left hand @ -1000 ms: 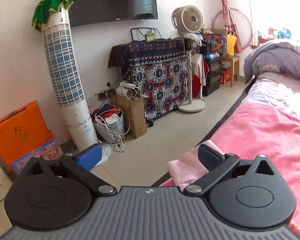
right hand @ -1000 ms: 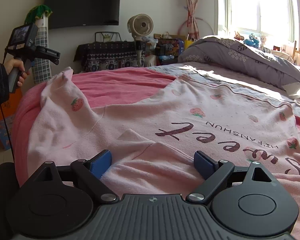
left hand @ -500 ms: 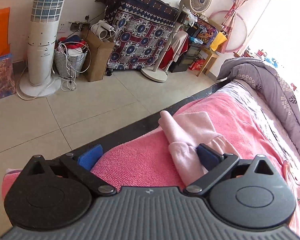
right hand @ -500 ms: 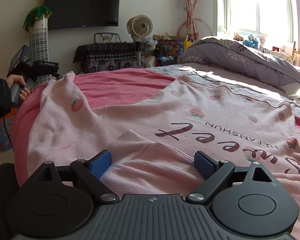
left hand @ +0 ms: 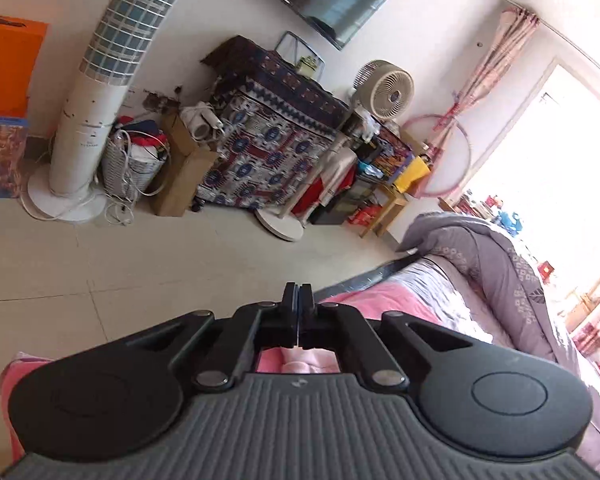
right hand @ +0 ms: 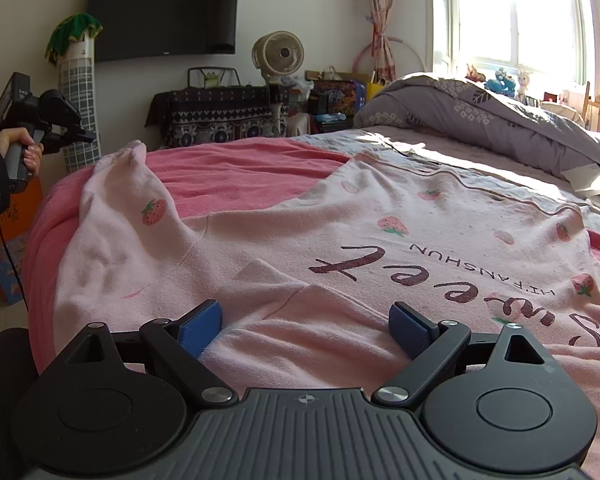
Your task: Fold clothes
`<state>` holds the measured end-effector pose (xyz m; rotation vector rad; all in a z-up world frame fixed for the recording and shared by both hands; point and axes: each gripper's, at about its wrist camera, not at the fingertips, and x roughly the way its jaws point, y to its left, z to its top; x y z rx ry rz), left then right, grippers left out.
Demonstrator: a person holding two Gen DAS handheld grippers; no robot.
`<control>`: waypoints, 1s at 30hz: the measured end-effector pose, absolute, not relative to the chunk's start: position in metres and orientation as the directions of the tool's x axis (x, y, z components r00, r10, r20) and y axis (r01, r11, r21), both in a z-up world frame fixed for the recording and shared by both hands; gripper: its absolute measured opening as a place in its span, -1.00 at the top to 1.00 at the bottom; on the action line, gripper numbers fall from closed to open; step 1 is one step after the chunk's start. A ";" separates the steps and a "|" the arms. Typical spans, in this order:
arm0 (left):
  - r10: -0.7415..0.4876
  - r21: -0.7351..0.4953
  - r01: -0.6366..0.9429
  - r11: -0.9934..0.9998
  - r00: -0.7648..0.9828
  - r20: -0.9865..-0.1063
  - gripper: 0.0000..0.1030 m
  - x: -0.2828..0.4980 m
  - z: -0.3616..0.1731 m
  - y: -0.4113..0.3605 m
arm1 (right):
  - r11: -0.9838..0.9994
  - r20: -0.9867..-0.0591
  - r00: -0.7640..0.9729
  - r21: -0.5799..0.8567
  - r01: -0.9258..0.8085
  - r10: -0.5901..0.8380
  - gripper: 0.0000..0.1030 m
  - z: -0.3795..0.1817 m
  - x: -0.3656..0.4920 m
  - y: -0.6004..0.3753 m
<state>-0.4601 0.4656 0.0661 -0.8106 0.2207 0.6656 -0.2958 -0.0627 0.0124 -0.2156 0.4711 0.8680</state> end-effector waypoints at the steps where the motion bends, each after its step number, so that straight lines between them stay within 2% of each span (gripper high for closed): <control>1: 0.438 -0.591 -0.622 0.514 0.782 -0.443 0.81 -0.458 0.065 0.466 | 0.633 -0.480 0.553 0.007 -0.774 0.681 -0.78 0.012 -0.296 -0.063; 2: 0.430 -0.567 -0.638 0.522 0.770 -0.471 -0.04 -0.454 0.062 0.464 | 0.634 -0.479 0.554 0.007 -0.774 0.681 -0.78 0.012 -0.296 -0.063; 3: 0.437 -0.541 -0.658 0.523 0.752 -0.493 -0.76 -0.449 0.057 0.461 | 0.634 -0.478 0.554 0.007 -0.773 0.681 -0.79 0.012 -0.296 -0.063; 4: 0.447 -0.532 -0.668 0.520 0.744 -0.496 -0.85 -0.446 0.053 0.457 | 0.634 -0.478 0.555 0.007 -0.773 0.681 -0.79 0.012 -0.297 -0.063; 10: 0.325 -0.692 -0.507 0.514 0.862 -0.390 -0.75 -0.436 0.035 0.458 | 0.634 -0.479 0.553 0.010 -0.773 0.682 -0.80 0.012 -0.296 -0.063; 13: 0.300 -0.726 -0.485 0.488 0.874 -0.382 -0.65 -0.430 0.030 0.465 | 0.634 -0.479 0.553 0.011 -0.773 0.682 -0.80 0.012 -0.296 -0.063; 15: 0.326 -0.712 -0.525 0.466 0.850 -0.414 -0.15 -0.428 0.024 0.467 | 0.634 -0.479 0.553 0.011 -0.773 0.682 -0.80 0.012 -0.296 -0.063; 16: 0.341 -0.703 -0.548 0.454 0.835 -0.431 0.02 -0.427 0.022 0.468 | 0.634 -0.479 0.553 0.012 -0.773 0.682 -0.80 0.012 -0.296 -0.063; 17: 0.346 -0.706 -0.551 0.445 0.833 -0.433 0.36 -0.429 0.018 0.469 | 0.634 -0.479 0.552 0.012 -0.773 0.682 -0.80 0.012 -0.296 -0.063; 18: 0.343 -0.717 -0.541 0.439 0.839 -0.423 0.56 -0.433 0.015 0.469 | 0.634 -0.479 0.552 0.012 -0.773 0.683 -0.80 0.012 -0.296 -0.063; 22: 0.301 -0.793 -0.452 0.409 0.887 -0.351 0.59 -0.451 0.005 0.474 | 0.633 -0.479 0.551 0.014 -0.774 0.683 -0.81 0.012 -0.295 -0.063; 23: 0.290 -0.807 -0.434 0.400 0.895 -0.338 0.44 -0.454 0.004 0.475 | 0.633 -0.479 0.550 0.014 -0.774 0.683 -0.81 0.012 -0.295 -0.063; 24: 0.279 -0.818 -0.416 0.398 0.904 -0.323 0.14 -0.455 0.004 0.475 | 0.634 -0.480 0.550 0.015 -0.773 0.683 -0.82 0.012 -0.294 -0.063; 26: 0.279 -0.815 -0.395 0.424 0.913 -0.298 -0.07 -0.451 0.007 0.470 | 0.635 -0.480 0.552 0.014 -0.773 0.682 -0.82 0.012 -0.295 -0.063; 27: 0.289 -0.802 -0.403 0.441 0.910 -0.299 -0.03 -0.448 0.011 0.465 | 0.636 -0.479 0.554 0.011 -0.772 0.681 -0.82 0.012 -0.295 -0.063; 28: 0.287 -0.795 -0.401 0.455 0.911 -0.296 0.07 -0.444 0.013 0.460 | 0.637 -0.479 0.556 0.009 -0.771 0.680 -0.82 0.012 -0.296 -0.063; 29: 0.275 -0.799 -0.393 0.455 0.916 -0.293 0.79 -0.441 0.014 0.458 | 0.638 -0.478 0.558 0.007 -0.770 0.679 -0.83 0.012 -0.297 -0.063; 30: 0.275 -0.805 -0.391 0.446 0.916 -0.292 0.98 -0.439 0.016 0.454 | 0.639 -0.477 0.560 0.005 -0.769 0.677 -0.83 0.012 -0.297 -0.063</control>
